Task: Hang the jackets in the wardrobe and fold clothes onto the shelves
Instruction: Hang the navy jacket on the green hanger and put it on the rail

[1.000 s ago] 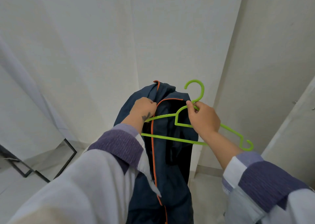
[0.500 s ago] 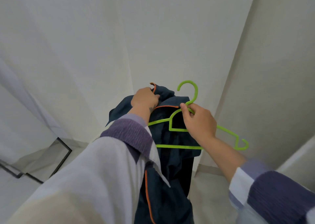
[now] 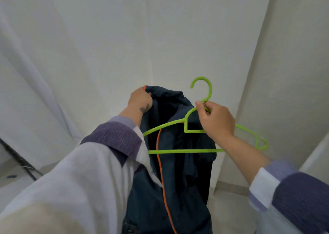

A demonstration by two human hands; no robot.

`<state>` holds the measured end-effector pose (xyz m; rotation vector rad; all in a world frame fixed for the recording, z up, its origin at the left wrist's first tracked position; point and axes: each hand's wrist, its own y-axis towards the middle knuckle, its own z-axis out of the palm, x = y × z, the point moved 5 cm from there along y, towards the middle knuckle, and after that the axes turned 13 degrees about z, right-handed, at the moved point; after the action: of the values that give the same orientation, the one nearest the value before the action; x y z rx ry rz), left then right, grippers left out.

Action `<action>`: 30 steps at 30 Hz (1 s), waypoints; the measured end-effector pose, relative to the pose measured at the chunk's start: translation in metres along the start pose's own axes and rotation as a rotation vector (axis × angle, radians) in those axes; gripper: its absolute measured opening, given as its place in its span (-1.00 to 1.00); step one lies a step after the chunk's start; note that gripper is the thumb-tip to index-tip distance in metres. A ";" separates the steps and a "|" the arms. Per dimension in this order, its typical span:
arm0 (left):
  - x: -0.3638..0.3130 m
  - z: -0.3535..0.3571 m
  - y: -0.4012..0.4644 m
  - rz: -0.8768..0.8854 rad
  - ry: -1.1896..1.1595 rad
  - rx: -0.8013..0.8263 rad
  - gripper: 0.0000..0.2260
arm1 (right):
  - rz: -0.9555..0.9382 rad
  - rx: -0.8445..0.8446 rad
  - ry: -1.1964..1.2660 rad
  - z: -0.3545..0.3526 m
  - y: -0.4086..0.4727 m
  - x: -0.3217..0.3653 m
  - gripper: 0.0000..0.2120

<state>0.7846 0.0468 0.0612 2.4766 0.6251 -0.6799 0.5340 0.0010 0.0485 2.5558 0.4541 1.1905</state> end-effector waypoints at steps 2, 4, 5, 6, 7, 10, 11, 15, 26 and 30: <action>0.001 -0.013 -0.014 0.016 -0.022 -0.009 -0.71 | -0.011 -0.036 -0.001 -0.015 -0.008 0.014 -0.53; 0.000 -0.024 -0.027 0.030 -0.029 -0.014 -0.71 | -0.004 -0.086 -0.009 -0.031 -0.014 0.025 -0.53; -0.001 -0.029 -0.034 0.034 -0.028 -0.017 -0.71 | 0.005 -0.115 -0.016 -0.040 -0.017 0.029 -0.53; -0.001 -0.032 -0.040 0.035 -0.031 -0.020 -0.71 | 0.017 -0.145 -0.025 -0.048 -0.019 0.031 -0.53; -0.001 -0.036 -0.046 0.038 -0.035 -0.021 -0.72 | 0.029 -0.176 -0.037 -0.056 -0.021 0.032 -0.53; -0.002 -0.043 -0.061 0.034 -0.047 -0.035 -0.72 | 0.055 -0.246 -0.077 -0.076 -0.027 0.029 -0.52; -0.003 -0.045 -0.065 0.035 -0.051 -0.038 -0.72 | 0.065 -0.262 -0.092 -0.081 -0.030 0.026 -0.52; -0.011 -0.051 -0.077 0.055 -0.063 -0.038 -0.72 | 0.106 -0.283 -0.169 -0.089 -0.037 0.017 -0.54; -0.035 -0.077 -0.104 0.143 -0.026 -0.097 -0.71 | 0.131 -0.260 -0.110 -0.081 -0.047 0.030 -0.58; -0.062 -0.082 -0.112 0.228 0.071 -0.102 -0.72 | 0.221 -0.129 -0.030 -0.041 -0.067 0.040 -0.55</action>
<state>0.7038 0.1614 0.1206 2.4358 0.3841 -0.4629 0.5161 0.0831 0.0754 2.5573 0.0855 1.2084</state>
